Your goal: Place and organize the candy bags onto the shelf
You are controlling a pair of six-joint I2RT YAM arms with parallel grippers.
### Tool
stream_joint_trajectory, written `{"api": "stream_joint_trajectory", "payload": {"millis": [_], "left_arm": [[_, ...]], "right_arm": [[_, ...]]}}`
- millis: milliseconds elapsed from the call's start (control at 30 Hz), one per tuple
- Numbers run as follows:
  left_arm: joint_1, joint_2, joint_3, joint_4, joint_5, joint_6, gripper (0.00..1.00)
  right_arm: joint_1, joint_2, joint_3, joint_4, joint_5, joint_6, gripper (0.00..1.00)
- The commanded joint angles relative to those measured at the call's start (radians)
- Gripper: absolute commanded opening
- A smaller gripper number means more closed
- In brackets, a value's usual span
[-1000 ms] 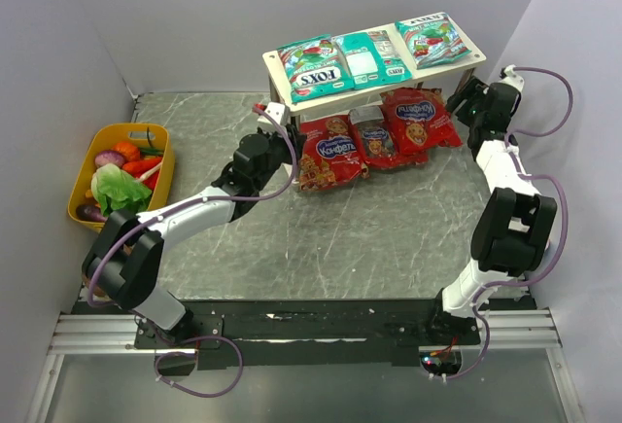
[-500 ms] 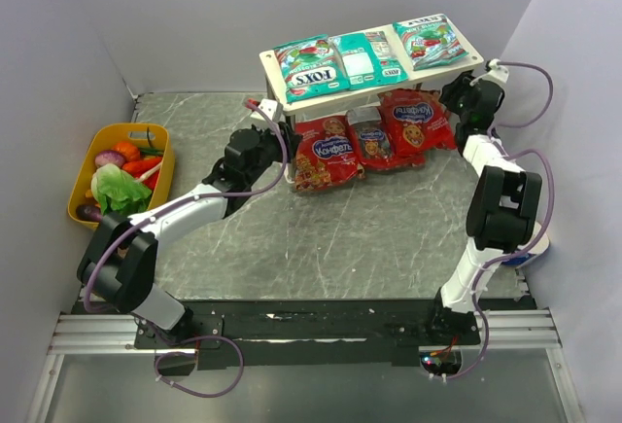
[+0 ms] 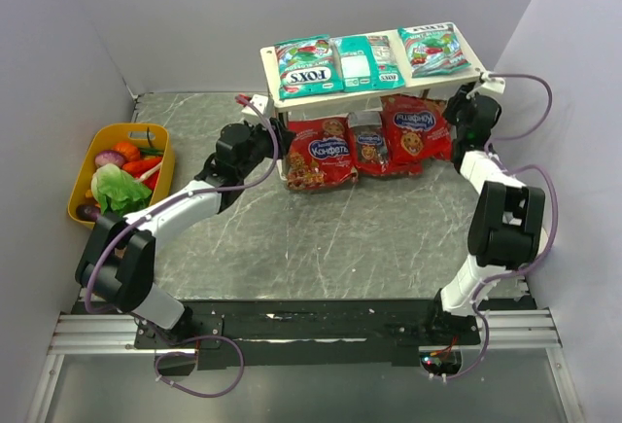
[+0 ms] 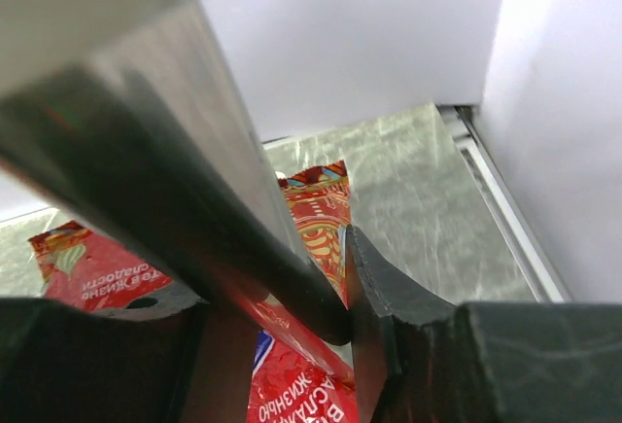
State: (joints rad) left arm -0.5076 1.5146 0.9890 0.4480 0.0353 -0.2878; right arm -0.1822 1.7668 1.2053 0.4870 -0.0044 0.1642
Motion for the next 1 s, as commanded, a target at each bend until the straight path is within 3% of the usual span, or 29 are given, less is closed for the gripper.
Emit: {"api": "stream_joint_trajectory", "payload": {"millis": [0, 100, 200, 233, 267, 300, 333, 433, 667, 833, 967], "left_arm": [[0.090, 0.021, 0.037, -0.138, -0.117, -0.174, 0.01], [0.096, 0.053, 0.063, -0.153, -0.101, -0.180, 0.03], [0.098, 0.073, 0.082, -0.161, -0.078, -0.183, 0.08], [0.098, 0.075, 0.082, -0.161, -0.072, -0.185, 0.11], [0.098, 0.073, 0.080, -0.158, -0.068, -0.189, 0.14], [0.099, 0.075, 0.082, -0.157, -0.064, -0.191, 0.24], [0.098, 0.072, 0.080, -0.157, -0.061, -0.192, 0.28], [0.098, 0.068, 0.073, -0.152, -0.051, -0.200, 0.42], [0.099, 0.065, 0.073, -0.160, -0.048, -0.203, 0.54], [0.098, 0.053, 0.070, -0.167, -0.051, -0.206, 0.55], [0.098, 0.053, 0.074, -0.177, -0.048, -0.208, 0.50]], "right_arm": [[-0.037, -0.151, -0.116, 0.055, 0.136, 0.242, 0.00], [-0.037, -0.214, -0.173, 0.022, 0.133, 0.239, 0.00], [-0.027, -0.262, -0.178, -0.048, 0.077, 0.213, 0.28], [-0.020, -0.282, -0.164, -0.104, 0.069, 0.190, 0.44], [0.002, -0.296, -0.162, -0.120, 0.066, 0.176, 0.50], [0.015, -0.309, -0.168, -0.126, 0.063, 0.164, 0.56], [0.030, -0.349, -0.194, -0.120, 0.076, 0.147, 0.69], [0.096, -0.427, -0.254, -0.105, 0.112, 0.135, 0.78], [0.250, -0.501, -0.377, -0.078, 0.135, 0.150, 0.80], [0.260, -0.348, -0.296, -0.113, 0.118, 0.195, 0.79], [0.260, -0.236, -0.251, -0.045, 0.130, 0.207, 0.79]]}}
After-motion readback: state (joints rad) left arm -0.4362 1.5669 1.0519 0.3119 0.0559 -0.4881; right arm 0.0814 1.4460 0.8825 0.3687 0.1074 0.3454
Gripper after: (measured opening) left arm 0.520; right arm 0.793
